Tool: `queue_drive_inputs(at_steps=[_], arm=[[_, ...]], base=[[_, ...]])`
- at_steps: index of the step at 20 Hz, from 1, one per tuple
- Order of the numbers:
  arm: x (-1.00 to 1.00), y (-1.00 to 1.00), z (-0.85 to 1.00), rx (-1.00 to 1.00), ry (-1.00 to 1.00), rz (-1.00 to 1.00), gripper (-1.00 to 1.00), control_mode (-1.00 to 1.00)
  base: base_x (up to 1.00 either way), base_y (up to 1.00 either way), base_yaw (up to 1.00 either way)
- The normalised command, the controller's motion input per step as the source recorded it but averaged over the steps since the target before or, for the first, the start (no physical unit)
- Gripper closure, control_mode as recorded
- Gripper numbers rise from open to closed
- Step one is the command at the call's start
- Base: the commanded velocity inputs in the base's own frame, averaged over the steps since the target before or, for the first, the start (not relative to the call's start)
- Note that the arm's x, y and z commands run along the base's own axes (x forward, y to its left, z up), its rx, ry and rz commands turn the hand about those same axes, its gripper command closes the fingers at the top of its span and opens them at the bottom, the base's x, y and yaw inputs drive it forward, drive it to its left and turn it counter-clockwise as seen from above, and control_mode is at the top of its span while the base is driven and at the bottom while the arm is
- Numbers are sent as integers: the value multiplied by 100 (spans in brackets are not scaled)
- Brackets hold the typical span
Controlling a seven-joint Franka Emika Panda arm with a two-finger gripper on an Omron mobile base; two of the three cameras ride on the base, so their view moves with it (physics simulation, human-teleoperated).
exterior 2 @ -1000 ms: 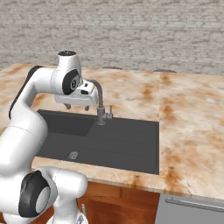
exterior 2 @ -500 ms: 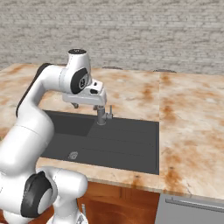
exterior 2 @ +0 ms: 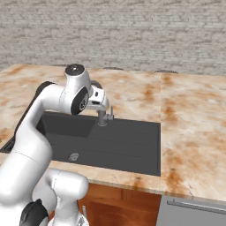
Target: Soak the sponge with water for a few seconds and then drop it inside the sink.
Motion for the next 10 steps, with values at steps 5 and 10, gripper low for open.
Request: queue_drive_inputs(at_steps=[5, 10], arm=[[0, -8, -6, 0, -29, 0, -100, -100], [0, -4, -3, 0, -23, 1, -100, -100]], base=[[0, 0, 0], [0, 0, 0]])
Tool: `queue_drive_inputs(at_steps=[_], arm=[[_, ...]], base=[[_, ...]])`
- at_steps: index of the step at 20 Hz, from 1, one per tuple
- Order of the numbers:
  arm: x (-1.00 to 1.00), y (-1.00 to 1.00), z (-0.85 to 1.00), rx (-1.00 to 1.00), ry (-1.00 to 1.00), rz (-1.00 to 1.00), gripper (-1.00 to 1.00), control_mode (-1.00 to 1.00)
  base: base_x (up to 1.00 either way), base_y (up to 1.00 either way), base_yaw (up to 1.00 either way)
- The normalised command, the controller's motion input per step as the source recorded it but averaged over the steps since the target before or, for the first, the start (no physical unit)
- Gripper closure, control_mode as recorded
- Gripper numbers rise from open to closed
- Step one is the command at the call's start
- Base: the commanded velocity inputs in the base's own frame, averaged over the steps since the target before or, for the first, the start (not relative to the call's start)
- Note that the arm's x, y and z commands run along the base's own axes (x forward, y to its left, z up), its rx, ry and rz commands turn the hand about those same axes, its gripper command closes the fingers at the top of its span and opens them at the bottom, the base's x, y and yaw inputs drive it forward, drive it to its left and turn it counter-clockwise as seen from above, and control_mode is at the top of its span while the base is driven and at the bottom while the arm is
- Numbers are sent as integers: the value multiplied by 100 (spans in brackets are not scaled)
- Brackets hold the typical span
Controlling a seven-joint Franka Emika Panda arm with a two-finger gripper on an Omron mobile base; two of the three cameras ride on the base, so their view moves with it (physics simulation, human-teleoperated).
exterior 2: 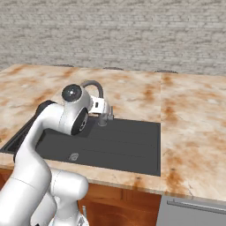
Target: Soak the sponge with water for a few seconds and then drop it inside the sink.
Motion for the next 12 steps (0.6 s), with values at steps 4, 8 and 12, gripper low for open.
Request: queue_drive_inputs(at_steps=[4, 8, 12], arm=[[1, 0, -15, 0, -19, 3, -100, -100], [8, -4, -9, 0, -18, 4, -100, -100], [14, -25, 0, 0, -8, 7, -100, -100]], base=[[0, 0, 0], [0, 0, 0], [0, 0, 0]])
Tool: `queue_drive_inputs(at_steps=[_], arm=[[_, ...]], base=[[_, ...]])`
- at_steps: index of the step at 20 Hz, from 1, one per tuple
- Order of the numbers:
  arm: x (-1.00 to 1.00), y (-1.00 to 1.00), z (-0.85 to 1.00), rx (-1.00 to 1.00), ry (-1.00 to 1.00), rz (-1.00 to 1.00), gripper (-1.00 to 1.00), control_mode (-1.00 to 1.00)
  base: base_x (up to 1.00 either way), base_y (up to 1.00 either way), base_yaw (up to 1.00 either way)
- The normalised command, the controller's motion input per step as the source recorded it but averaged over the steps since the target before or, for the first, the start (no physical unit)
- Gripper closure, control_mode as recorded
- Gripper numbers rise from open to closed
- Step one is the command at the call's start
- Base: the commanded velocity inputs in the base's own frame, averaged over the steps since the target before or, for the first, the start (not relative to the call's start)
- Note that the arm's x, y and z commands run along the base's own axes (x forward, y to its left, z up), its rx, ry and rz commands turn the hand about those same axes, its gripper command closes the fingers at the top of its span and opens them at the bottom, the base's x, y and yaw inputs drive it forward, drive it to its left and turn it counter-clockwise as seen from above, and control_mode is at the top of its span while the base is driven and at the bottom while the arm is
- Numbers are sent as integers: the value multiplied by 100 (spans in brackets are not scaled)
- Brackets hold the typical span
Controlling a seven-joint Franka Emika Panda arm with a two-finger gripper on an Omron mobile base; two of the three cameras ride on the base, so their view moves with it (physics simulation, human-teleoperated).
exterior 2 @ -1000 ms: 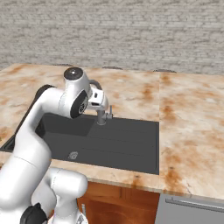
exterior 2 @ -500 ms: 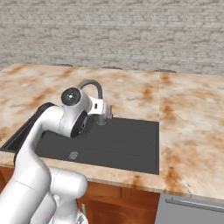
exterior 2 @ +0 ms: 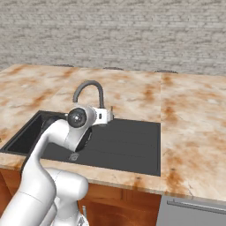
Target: Soak the sponge with water for a few seconds and then drop it inside the sink.
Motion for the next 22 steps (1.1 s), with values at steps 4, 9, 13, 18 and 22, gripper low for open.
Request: queue_drive_inputs(at_steps=[4, 9, 13, 18, 22], arm=[[2, -25, 0, 0, 0, 10, -100, -100], [1, -14, 0, 0, -5, 12, -100, -100], [13, -7, -1, 0, -15, 14, -100, -100], [7, -4, 0, 0, -11, 13, -100, -100], [14, 0, 5, 0, 0, 5, -100, -100]], base=[[0, 0, 0], [0, 0, 0], [0, 0, 0], [0, 0, 0], [0, 0, 0]])
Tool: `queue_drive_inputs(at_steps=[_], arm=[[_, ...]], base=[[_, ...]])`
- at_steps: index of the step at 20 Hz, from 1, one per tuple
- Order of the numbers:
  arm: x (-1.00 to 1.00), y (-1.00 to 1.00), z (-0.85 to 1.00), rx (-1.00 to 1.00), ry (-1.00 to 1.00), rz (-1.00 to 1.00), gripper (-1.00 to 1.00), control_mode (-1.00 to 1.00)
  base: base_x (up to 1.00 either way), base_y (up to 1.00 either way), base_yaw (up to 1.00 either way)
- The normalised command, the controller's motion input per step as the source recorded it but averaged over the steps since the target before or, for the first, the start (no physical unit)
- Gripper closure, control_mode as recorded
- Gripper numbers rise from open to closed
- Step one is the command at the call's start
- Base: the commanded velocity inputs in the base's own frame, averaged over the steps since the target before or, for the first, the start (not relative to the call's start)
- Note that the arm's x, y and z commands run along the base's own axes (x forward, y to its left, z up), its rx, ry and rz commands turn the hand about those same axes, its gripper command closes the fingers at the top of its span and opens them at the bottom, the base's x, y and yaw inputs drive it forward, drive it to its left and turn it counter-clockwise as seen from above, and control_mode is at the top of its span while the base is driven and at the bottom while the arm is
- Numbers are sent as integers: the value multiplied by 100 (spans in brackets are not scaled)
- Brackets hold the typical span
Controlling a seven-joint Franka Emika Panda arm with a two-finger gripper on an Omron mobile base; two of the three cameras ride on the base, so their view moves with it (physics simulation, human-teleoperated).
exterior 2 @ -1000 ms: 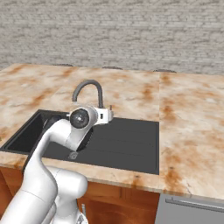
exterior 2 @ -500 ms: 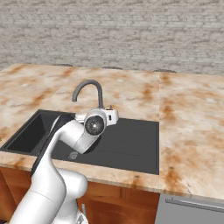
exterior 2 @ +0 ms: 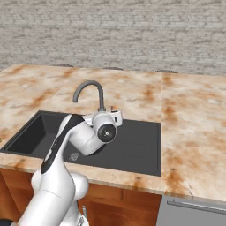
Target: Soak the sponge with water for a few seconds and then drop it inside the sink.
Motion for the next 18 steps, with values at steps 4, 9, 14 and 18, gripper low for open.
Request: queue_drive_inputs(at_steps=[4, 9, 14, 18], arm=[[30, 0, 19, 0, 11, 5, -100, -100], [22, 0, 1, 0, 3, 5, -100, -100], [10, 0, -4, 0, 0, 5, -100, -100], [18, 0, -21, 0, -2, 0, -100, -100]], base=[[0, 0, 0], [0, 0, 0], [0, 0, 0], [0, 0, 0]])
